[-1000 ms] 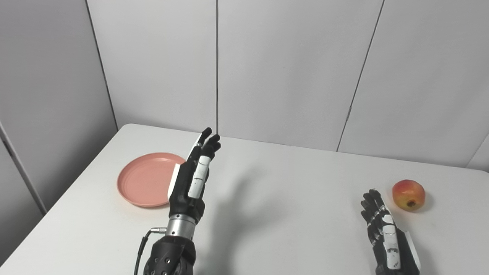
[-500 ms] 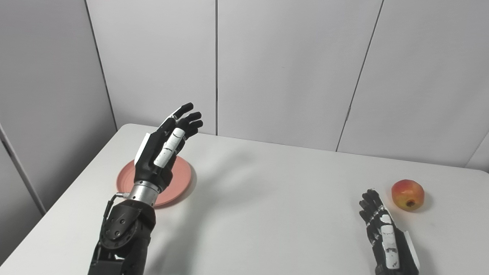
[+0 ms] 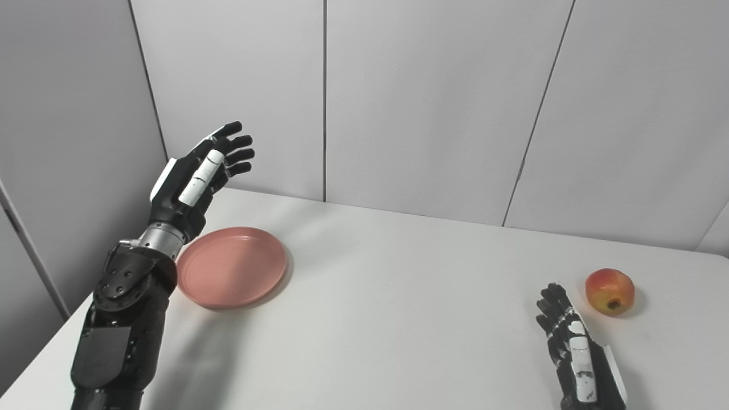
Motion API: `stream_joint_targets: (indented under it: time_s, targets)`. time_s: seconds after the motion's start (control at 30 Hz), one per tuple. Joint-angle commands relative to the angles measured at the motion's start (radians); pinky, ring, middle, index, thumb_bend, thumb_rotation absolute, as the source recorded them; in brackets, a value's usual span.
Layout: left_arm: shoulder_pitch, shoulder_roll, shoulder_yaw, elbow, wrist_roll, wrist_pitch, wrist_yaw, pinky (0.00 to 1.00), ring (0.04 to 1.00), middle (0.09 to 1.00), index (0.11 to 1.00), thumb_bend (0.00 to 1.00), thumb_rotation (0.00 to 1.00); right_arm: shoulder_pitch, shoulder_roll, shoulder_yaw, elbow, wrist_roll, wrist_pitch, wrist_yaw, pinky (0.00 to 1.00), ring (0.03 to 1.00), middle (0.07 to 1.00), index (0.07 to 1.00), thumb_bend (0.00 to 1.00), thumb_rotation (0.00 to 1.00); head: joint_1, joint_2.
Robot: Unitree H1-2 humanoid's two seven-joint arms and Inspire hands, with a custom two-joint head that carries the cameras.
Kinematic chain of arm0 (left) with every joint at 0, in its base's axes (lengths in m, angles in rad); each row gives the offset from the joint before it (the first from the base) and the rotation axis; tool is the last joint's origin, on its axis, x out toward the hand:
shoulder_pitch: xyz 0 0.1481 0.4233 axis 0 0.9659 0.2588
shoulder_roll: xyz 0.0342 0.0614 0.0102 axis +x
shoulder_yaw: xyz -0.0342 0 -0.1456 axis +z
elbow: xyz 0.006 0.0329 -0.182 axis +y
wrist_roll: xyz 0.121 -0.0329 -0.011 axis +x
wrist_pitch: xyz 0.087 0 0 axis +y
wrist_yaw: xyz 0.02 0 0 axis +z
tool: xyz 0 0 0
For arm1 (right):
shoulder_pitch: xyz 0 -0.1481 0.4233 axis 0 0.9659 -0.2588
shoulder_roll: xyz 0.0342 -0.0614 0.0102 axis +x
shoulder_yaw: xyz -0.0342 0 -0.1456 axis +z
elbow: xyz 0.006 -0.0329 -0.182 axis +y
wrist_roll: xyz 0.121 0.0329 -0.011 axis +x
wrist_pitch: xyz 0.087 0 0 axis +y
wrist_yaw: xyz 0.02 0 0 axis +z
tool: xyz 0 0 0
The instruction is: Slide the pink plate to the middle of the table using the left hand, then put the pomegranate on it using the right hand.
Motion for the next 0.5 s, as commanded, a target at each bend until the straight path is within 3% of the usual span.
stream_joint_targets:
  time_s: [0.0, 0.27, 0.47]
  targets:
    - [-0.067, 0.046, 0.017, 0.014, 0.000, -0.046, -0.010, 0.82, 0.823, 0.825, 0.836, 0.76, 0.68, 0.095, 0.008, 0.002, 0.086, -0.003, -0.043, 0.006, 0.97, 0.953, 0.944, 0.924, 0.77, 0.94, 0.001, 0.004]
    - [-0.114, 0.086, 0.046, 0.216, -0.001, -0.093, -0.020, 0.88, 0.849, 0.836, 0.853, 0.78, 0.65, 0.100, 0.005, 0.003, 0.083, -0.005, -0.054, 0.007, 0.97, 0.946, 0.937, 0.918, 0.78, 0.94, 0.000, 0.014]
    - [-0.144, 0.105, 0.064, 0.345, -0.036, -0.121, -0.070, 0.89, 0.857, 0.855, 0.850, 0.78, 0.61, 0.102, 0.000, 0.000, 0.079, 0.000, -0.054, 0.011, 0.96, 0.944, 0.939, 0.917, 0.79, 0.95, 0.001, 0.021]
